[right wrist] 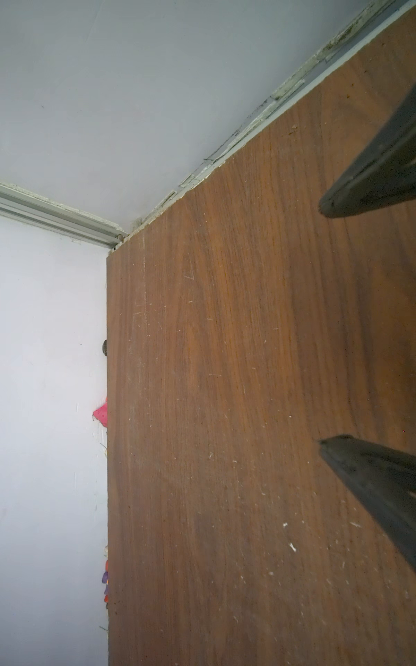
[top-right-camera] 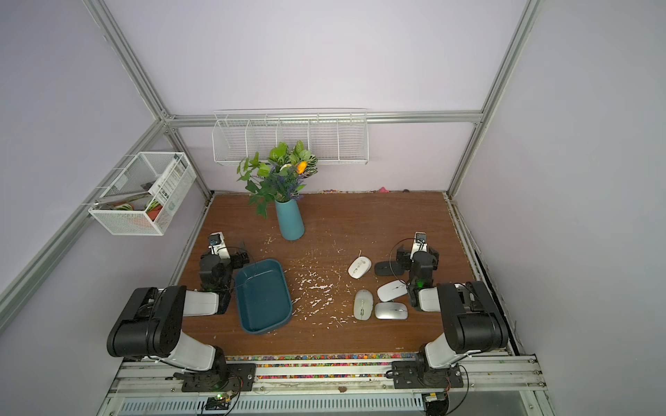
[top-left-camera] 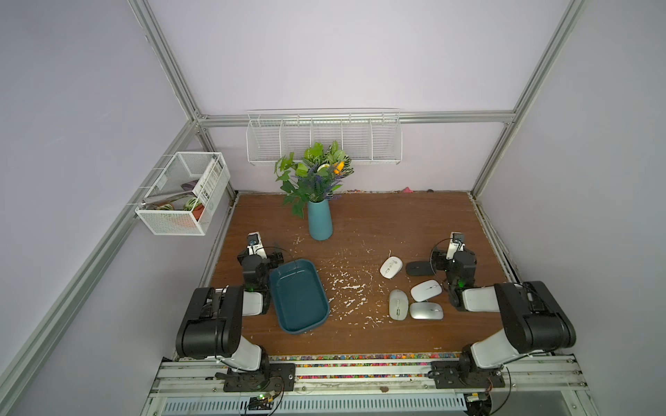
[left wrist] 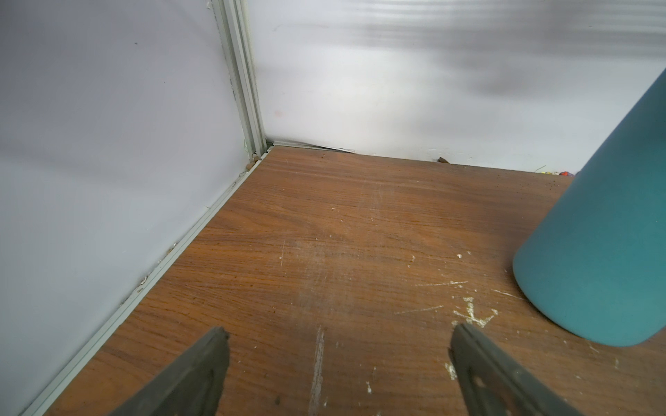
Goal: Put the mouse in the storage box
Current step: Pick up the mouse from the center of the board.
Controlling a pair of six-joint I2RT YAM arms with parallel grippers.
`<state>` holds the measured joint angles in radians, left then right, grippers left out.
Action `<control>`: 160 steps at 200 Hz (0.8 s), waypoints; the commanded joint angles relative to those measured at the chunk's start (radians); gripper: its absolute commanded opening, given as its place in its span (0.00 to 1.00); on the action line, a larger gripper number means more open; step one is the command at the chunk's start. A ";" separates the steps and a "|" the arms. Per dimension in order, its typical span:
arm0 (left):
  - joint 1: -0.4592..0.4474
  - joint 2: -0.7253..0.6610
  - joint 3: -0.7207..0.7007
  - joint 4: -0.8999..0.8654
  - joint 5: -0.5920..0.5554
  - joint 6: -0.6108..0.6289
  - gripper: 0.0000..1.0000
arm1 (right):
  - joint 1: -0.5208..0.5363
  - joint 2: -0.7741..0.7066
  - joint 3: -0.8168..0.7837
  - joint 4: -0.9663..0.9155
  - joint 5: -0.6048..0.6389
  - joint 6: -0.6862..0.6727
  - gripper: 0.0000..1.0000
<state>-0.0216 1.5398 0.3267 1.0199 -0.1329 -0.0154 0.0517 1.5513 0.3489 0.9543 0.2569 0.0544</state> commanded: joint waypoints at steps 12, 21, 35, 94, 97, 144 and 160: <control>0.008 0.010 0.006 0.011 0.010 -0.010 1.00 | -0.002 0.011 0.005 0.023 -0.005 -0.002 0.99; 0.007 0.010 0.006 0.015 0.005 -0.008 1.00 | -0.003 0.011 0.005 0.021 -0.005 -0.001 0.99; -0.038 -0.043 0.005 -0.011 -0.166 -0.008 1.00 | 0.021 -0.020 0.004 0.007 0.070 -0.003 0.99; -0.144 -0.522 0.318 -1.025 -0.223 -0.526 1.00 | -0.025 -0.475 0.243 -0.902 0.021 0.442 0.99; -0.141 -0.531 0.325 -1.060 -0.213 -0.570 1.00 | -0.040 -0.476 0.256 -0.935 -0.013 0.461 0.99; 0.011 -0.557 0.530 -1.429 0.382 -0.520 0.99 | -0.043 -0.415 0.446 -1.465 -0.296 0.554 0.99; 0.011 -0.547 0.600 -1.589 0.416 -0.419 0.98 | -0.039 -0.390 0.460 -1.575 -0.266 0.633 0.99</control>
<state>-0.0132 0.9840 0.8280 -0.2165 0.0570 -0.5385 0.0048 1.1225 0.7914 -0.2558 0.0757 0.5449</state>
